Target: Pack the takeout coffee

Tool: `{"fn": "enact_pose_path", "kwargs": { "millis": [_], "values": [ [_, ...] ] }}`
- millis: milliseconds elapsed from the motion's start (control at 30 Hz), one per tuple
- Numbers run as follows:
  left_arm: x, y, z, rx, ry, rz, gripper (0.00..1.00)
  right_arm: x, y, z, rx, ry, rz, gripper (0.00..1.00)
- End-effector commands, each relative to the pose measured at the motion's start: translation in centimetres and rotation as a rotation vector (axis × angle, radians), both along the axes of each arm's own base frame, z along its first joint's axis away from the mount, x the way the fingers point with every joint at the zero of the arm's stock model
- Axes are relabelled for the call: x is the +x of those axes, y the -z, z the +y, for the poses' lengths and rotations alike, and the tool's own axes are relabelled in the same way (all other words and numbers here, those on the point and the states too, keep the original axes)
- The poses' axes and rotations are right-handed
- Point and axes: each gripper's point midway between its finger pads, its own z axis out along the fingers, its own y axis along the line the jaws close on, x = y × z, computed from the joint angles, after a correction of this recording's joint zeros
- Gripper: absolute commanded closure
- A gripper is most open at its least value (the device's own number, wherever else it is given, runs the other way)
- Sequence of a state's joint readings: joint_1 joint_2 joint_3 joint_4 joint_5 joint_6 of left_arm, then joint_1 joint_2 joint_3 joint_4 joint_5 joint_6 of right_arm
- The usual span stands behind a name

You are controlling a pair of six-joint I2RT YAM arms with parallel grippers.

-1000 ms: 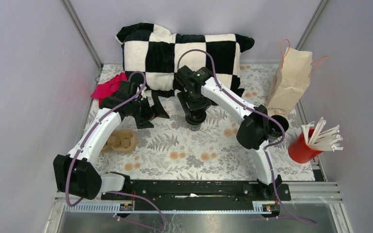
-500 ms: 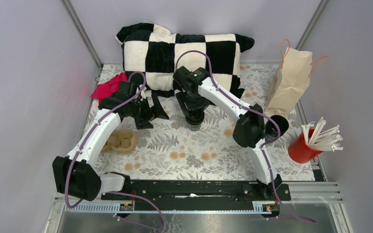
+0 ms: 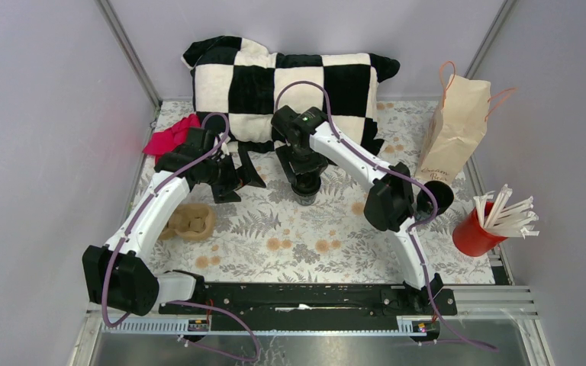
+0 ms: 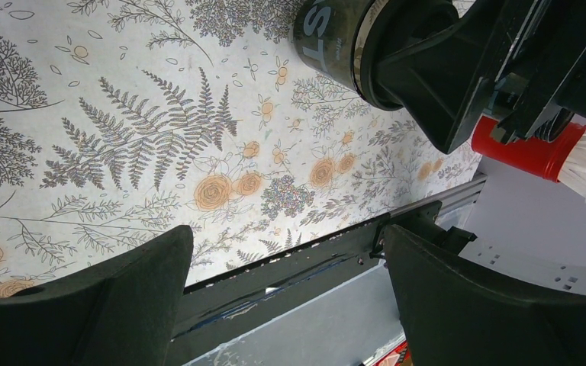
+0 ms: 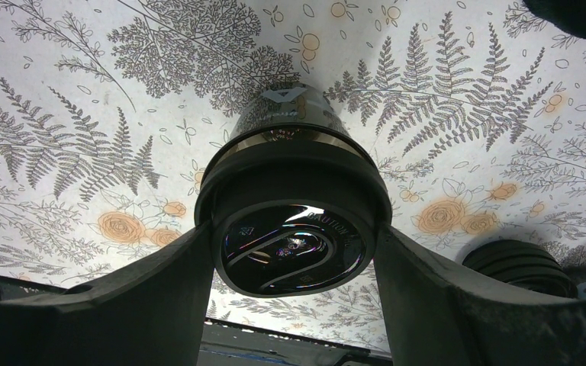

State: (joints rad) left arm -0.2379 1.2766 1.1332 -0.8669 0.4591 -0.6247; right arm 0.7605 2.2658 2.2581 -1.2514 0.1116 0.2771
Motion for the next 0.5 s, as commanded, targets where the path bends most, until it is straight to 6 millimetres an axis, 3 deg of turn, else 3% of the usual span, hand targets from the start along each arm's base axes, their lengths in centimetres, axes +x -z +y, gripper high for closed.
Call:
{"fn": "enact_pose_path", "kwargs": {
  "millis": [0, 467],
  "values": [
    [0.73, -2.21, -0.24, -0.019, 0.015, -0.083, 0.01, -0.11, -0.35, 0.15, 0.001, 0.002, 0.006, 0.25],
    [0.62, -2.26, -0.29, -0.02, 0.023, -0.087, 0.01, -0.15, 0.14, 0.27, -0.001, 0.0, 0.013, 0.24]
  ]
}}
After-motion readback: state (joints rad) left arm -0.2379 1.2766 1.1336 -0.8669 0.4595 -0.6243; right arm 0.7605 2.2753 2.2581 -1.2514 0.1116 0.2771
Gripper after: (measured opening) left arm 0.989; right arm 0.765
